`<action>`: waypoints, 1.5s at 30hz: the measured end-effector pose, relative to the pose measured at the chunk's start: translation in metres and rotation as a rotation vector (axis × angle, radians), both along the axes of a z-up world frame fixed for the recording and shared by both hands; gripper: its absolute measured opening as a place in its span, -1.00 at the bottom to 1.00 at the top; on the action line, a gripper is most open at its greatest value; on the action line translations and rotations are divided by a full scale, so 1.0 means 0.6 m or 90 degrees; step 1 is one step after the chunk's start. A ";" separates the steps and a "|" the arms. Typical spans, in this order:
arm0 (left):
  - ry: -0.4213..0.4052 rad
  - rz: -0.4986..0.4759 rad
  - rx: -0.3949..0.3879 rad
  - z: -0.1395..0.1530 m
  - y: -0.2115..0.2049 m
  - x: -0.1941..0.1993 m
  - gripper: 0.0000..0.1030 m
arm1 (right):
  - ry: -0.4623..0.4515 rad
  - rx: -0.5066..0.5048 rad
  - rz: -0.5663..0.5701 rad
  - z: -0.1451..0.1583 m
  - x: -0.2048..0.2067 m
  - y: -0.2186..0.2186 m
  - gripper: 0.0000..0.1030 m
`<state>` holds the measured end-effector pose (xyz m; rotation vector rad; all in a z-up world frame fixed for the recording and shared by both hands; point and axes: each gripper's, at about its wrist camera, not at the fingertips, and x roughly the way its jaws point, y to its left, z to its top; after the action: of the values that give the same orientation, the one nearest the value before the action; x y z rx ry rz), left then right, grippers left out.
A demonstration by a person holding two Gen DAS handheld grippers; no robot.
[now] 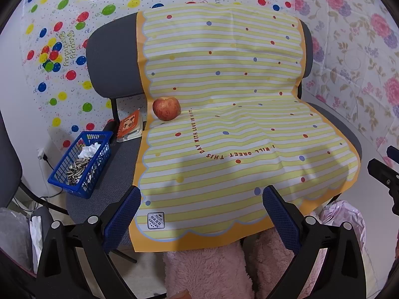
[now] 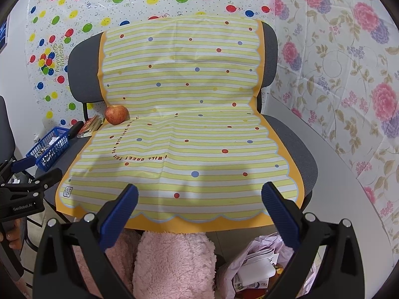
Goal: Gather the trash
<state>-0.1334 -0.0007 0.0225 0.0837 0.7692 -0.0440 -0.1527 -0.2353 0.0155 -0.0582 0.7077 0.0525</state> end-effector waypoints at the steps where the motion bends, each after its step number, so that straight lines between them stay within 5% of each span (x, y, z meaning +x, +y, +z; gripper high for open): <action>1: 0.000 0.000 0.000 0.000 0.000 0.000 0.88 | 0.000 0.002 0.001 0.000 -0.001 -0.001 0.88; 45: 0.009 0.004 -0.021 -0.013 0.011 0.017 0.88 | 0.008 0.006 -0.003 -0.004 0.004 -0.002 0.88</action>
<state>-0.1229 0.0058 0.0147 0.0507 0.7820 -0.0518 -0.1504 -0.2365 0.0130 -0.0476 0.7194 0.0523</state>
